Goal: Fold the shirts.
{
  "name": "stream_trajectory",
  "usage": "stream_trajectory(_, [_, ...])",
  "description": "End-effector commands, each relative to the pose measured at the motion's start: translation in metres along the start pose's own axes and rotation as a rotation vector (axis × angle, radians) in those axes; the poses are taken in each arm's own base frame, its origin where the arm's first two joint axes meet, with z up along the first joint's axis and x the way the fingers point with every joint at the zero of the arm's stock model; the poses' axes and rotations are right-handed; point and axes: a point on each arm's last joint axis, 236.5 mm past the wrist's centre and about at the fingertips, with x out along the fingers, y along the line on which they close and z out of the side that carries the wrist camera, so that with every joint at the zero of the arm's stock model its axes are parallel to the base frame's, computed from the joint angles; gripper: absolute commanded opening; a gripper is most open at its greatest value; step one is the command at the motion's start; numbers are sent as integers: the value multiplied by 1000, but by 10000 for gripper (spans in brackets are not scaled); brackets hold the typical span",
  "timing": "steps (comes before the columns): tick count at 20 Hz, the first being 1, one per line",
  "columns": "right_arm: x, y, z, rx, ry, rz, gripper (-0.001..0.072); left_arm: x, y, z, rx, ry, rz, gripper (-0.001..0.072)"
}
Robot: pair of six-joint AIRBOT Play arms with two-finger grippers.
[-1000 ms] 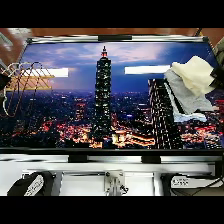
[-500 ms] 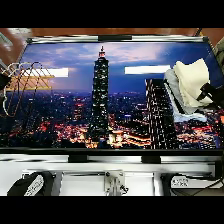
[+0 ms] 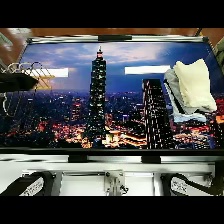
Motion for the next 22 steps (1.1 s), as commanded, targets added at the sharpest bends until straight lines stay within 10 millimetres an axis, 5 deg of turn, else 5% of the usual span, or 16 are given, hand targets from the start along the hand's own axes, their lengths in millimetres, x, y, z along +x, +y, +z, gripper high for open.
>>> stream_trajectory(1, [4,111,-29,-277,37,107,487,58,15,-49,164,344,200,33])
stream_trajectory(2, [25,121,-86,-356,250,63,583,65,17,-66,183,471,235,174])
stream_trajectory(3, [36,128,-134,-420,439,63,615,75,8,-74,142,521,211,475])
stream_trajectory(4, [42,129,-168,-457,580,49,614,82,-3,-76,120,527,166,453])
stream_trajectory(5, [46,127,-183,-478,643,24,614,85,-13,-77,120,526,120,337])
stream_trajectory(6, [49,125,-187,-492,657,0,614,85,-19,-76,130,521,93,273])
stream_trajectory(13, [49,128,-188,-501,654,3,614,86,-22,-77,116,524,83,287])
stream_trajectory(14, [49,128,-188,-502,654,3,614,86,-22,-77,117,523,83,356])
stream_trajectory(15, [49,128,-188,-501,654,3,614,86,-22,-77,116,524,83,535])
stream_trajectory(16, [49,128,-188,-501,654,3,614,86,-22,-77,116,524,83,628])
stream_trajectory(22, [49,128,-188,-502,654,3,614,85,-22,-77,116,524,83,624])
